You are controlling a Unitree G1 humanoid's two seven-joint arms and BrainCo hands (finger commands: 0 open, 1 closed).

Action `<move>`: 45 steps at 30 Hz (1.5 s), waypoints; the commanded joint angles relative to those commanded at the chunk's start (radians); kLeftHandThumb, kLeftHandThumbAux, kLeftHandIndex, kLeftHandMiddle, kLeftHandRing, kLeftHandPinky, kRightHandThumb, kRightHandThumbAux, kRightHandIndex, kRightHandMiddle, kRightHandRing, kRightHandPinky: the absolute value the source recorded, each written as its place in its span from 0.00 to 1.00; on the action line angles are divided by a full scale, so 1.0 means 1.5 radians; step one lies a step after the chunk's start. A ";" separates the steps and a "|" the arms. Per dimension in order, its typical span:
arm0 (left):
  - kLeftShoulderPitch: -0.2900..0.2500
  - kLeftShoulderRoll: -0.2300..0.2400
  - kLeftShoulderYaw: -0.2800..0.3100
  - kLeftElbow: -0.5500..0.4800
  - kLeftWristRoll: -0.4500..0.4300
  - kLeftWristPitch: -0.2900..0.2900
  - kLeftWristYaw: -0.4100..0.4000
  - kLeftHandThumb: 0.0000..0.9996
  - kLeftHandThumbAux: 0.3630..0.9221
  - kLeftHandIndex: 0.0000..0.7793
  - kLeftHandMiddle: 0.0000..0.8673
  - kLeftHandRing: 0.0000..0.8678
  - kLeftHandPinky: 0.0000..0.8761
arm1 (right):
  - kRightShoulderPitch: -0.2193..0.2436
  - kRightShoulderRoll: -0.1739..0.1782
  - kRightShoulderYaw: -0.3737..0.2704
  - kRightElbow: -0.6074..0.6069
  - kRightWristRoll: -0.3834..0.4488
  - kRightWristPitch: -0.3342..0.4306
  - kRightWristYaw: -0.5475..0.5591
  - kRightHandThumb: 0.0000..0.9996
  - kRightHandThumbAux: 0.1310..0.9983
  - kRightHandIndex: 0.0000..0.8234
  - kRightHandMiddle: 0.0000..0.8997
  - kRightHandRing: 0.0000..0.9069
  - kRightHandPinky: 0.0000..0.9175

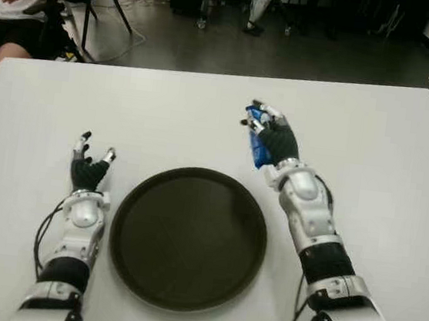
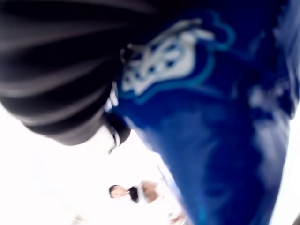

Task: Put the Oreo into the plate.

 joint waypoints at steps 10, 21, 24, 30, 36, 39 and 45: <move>-0.001 -0.001 0.000 -0.002 0.001 0.003 0.002 0.09 0.60 0.03 0.05 0.03 0.05 | 0.001 0.033 -0.022 -0.073 0.071 0.126 -0.010 0.71 0.68 0.53 0.90 0.90 0.89; 0.001 -0.001 -0.002 -0.007 0.003 0.007 0.001 0.08 0.58 0.03 0.04 0.03 0.05 | -0.011 0.037 -0.022 -0.080 0.074 0.183 0.002 0.71 0.68 0.53 0.89 0.89 0.89; 0.001 -0.002 0.000 -0.008 -0.001 0.008 -0.003 0.08 0.58 0.02 0.03 0.02 0.04 | -0.015 0.041 -0.021 -0.076 0.073 0.190 0.006 0.71 0.68 0.53 0.89 0.90 0.89; -0.001 -0.001 0.001 -0.003 -0.004 0.012 -0.008 0.08 0.57 0.00 0.01 0.00 0.03 | -0.024 0.047 -0.026 -0.062 0.081 0.215 0.012 0.71 0.68 0.53 0.89 0.89 0.88; -0.003 0.003 0.003 0.005 -0.003 0.011 -0.008 0.06 0.56 0.01 0.02 0.01 0.04 | -0.029 0.056 -0.037 -0.058 0.097 0.239 0.008 0.71 0.68 0.53 0.88 0.89 0.88; -0.002 0.002 0.005 0.005 -0.004 0.010 -0.007 0.07 0.56 0.02 0.04 0.03 0.05 | -0.028 0.067 -0.045 -0.055 0.106 0.247 0.004 0.71 0.68 0.53 0.89 0.89 0.88; -0.001 -0.002 0.006 0.008 -0.005 0.004 -0.008 0.06 0.57 0.03 0.05 0.04 0.05 | -0.019 0.094 -0.054 -0.019 0.124 0.244 0.006 0.71 0.68 0.53 0.91 0.90 0.89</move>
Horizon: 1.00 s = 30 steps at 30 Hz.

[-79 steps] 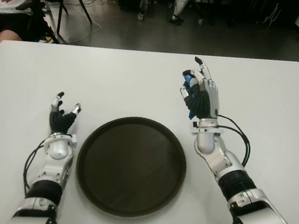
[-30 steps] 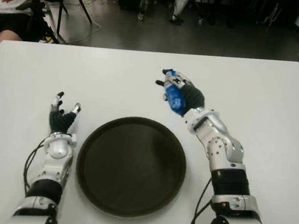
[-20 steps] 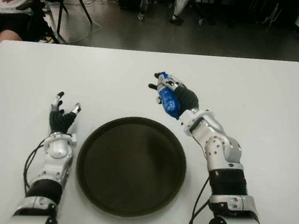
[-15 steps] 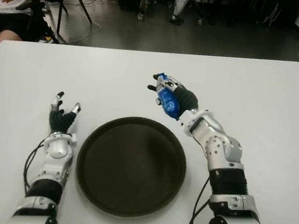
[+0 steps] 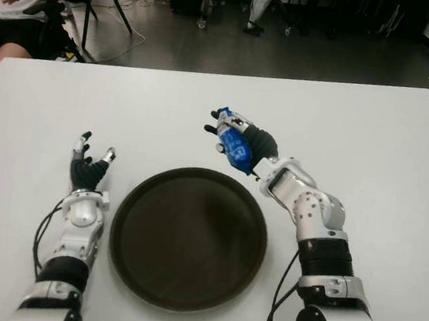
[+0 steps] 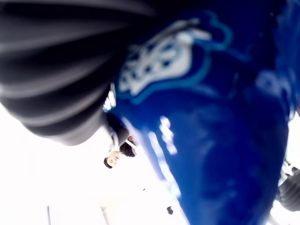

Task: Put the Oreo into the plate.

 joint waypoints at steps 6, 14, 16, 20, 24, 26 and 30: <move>0.007 -0.002 0.002 -0.009 -0.003 -0.007 -0.006 0.05 0.58 0.03 0.04 0.04 0.05 | 0.008 0.014 0.002 0.009 0.017 0.013 -0.004 0.71 0.68 0.53 0.91 0.90 0.89; 0.013 -0.004 0.004 -0.017 0.000 -0.013 0.002 0.06 0.61 0.03 0.04 0.03 0.04 | 0.014 0.012 0.004 0.015 0.033 0.021 -0.005 0.71 0.68 0.53 0.90 0.89 0.89; 0.014 -0.004 0.004 -0.017 0.003 -0.014 0.006 0.05 0.60 0.03 0.05 0.03 0.04 | 0.027 0.007 0.027 0.002 0.012 -0.002 0.002 0.71 0.68 0.53 0.90 0.89 0.89; 0.015 -0.003 0.003 -0.016 0.007 -0.016 0.008 0.04 0.61 0.04 0.05 0.04 0.04 | 0.099 -0.014 0.145 -0.091 -0.108 -0.129 0.003 0.71 0.68 0.53 0.89 0.89 0.89; 0.011 -0.001 0.002 -0.008 0.009 -0.013 0.008 0.05 0.62 0.03 0.04 0.03 0.04 | 0.136 -0.063 0.285 -0.073 -0.357 -0.434 -0.063 0.71 0.68 0.53 0.90 0.89 0.88; 0.009 0.000 0.002 -0.006 0.009 -0.012 0.007 0.06 0.62 0.03 0.04 0.03 0.04 | 0.136 -0.074 0.305 -0.058 -0.407 -0.490 -0.089 0.71 0.68 0.53 0.90 0.90 0.88; 0.006 -0.002 0.001 -0.005 0.008 -0.010 0.007 0.08 0.63 0.03 0.04 0.03 0.04 | 0.133 -0.103 0.351 -0.030 -0.521 -0.580 -0.161 0.70 0.68 0.53 0.91 0.90 0.88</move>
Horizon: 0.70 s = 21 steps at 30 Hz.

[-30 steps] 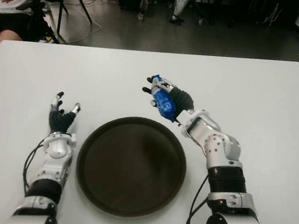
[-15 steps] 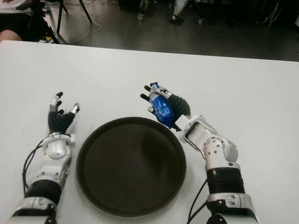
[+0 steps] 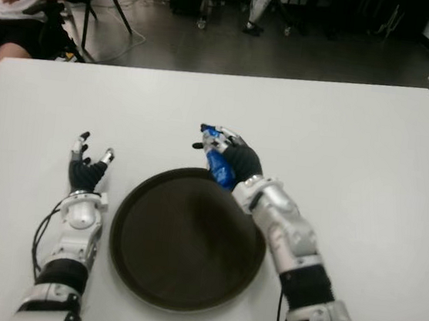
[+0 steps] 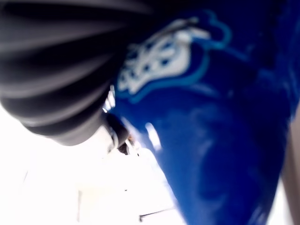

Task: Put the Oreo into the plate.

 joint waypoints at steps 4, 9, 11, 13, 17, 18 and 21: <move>0.005 -0.005 -0.002 -0.018 0.001 0.003 0.001 0.08 0.64 0.03 0.04 0.03 0.04 | -0.011 -0.005 0.020 0.032 -0.039 -0.046 -0.012 0.70 0.68 0.53 0.90 0.90 0.88; 0.007 -0.005 -0.003 -0.020 0.003 0.004 0.003 0.08 0.64 0.03 0.04 0.03 0.04 | -0.021 -0.015 0.030 0.062 -0.060 -0.090 0.001 0.69 0.68 0.53 0.90 0.90 0.88; 0.008 -0.006 -0.004 -0.022 0.004 0.005 0.004 0.08 0.64 0.03 0.04 0.03 0.04 | -0.025 -0.017 0.031 0.074 -0.070 -0.107 0.002 0.69 0.69 0.53 0.90 0.90 0.88; 0.010 -0.006 -0.004 -0.024 0.004 0.005 0.003 0.08 0.64 0.03 0.04 0.03 0.04 | -0.028 -0.017 0.032 0.086 -0.078 -0.121 0.004 0.69 0.69 0.53 0.90 0.90 0.89; 0.011 -0.005 -0.004 -0.026 0.003 0.007 0.002 0.09 0.63 0.02 0.04 0.03 0.04 | -0.030 -0.014 0.029 0.099 -0.086 -0.136 0.007 0.69 0.69 0.53 0.91 0.90 0.89; 0.011 -0.005 -0.004 -0.027 0.002 0.007 0.001 0.09 0.62 0.02 0.04 0.03 0.04 | -0.030 -0.013 0.029 0.101 -0.088 -0.139 0.007 0.69 0.69 0.53 0.91 0.91 0.89; 0.013 -0.006 -0.003 -0.032 -0.001 0.011 -0.002 0.09 0.61 0.02 0.03 0.03 0.04 | -0.032 -0.012 0.029 0.106 -0.096 -0.148 0.004 0.69 0.69 0.53 0.91 0.91 0.90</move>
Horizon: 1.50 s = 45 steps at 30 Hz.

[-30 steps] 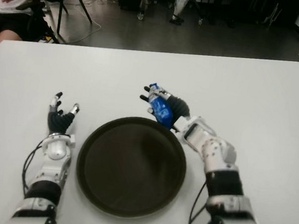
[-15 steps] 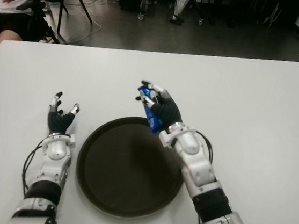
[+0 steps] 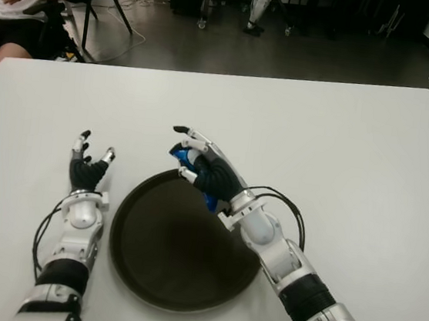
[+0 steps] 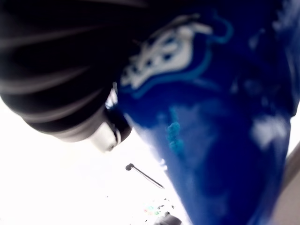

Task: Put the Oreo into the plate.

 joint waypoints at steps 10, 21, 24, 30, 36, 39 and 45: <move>0.003 -0.001 -0.004 -0.012 0.003 0.019 0.000 0.07 0.60 0.00 0.02 0.01 0.03 | -0.022 -0.005 0.010 0.062 -0.058 -0.080 -0.049 0.69 0.69 0.53 0.90 0.90 0.88; 0.001 -0.002 -0.005 -0.016 0.004 0.032 0.010 0.07 0.59 0.01 0.02 0.01 0.02 | -0.048 -0.004 0.011 0.131 -0.088 -0.148 -0.081 0.70 0.69 0.53 0.90 0.89 0.88; 0.001 -0.002 -0.004 -0.015 0.001 0.031 0.008 0.08 0.60 0.02 0.02 0.01 0.01 | -0.051 -0.003 0.012 0.141 -0.089 -0.156 -0.080 0.70 0.69 0.53 0.89 0.89 0.87; 0.002 -0.003 -0.003 -0.019 -0.007 0.034 -0.001 0.10 0.60 0.01 0.03 0.02 0.02 | -0.057 -0.007 0.016 0.155 -0.104 -0.173 -0.090 0.70 0.69 0.53 0.88 0.88 0.86; -0.002 -0.002 0.000 -0.005 -0.012 0.029 -0.004 0.12 0.60 0.03 0.06 0.05 0.02 | -0.063 -0.008 0.019 0.169 -0.129 -0.184 -0.118 0.70 0.68 0.53 0.88 0.88 0.86; -0.005 -0.002 0.001 -0.001 -0.011 0.028 -0.001 0.12 0.59 0.04 0.07 0.05 0.02 | -0.067 -0.010 0.021 0.176 -0.142 -0.190 -0.135 0.70 0.68 0.53 0.88 0.88 0.87; -0.008 -0.002 0.002 0.004 -0.008 0.025 0.003 0.12 0.58 0.04 0.08 0.06 0.02 | -0.074 -0.010 0.023 0.194 -0.157 -0.209 -0.170 0.70 0.68 0.53 0.88 0.88 0.87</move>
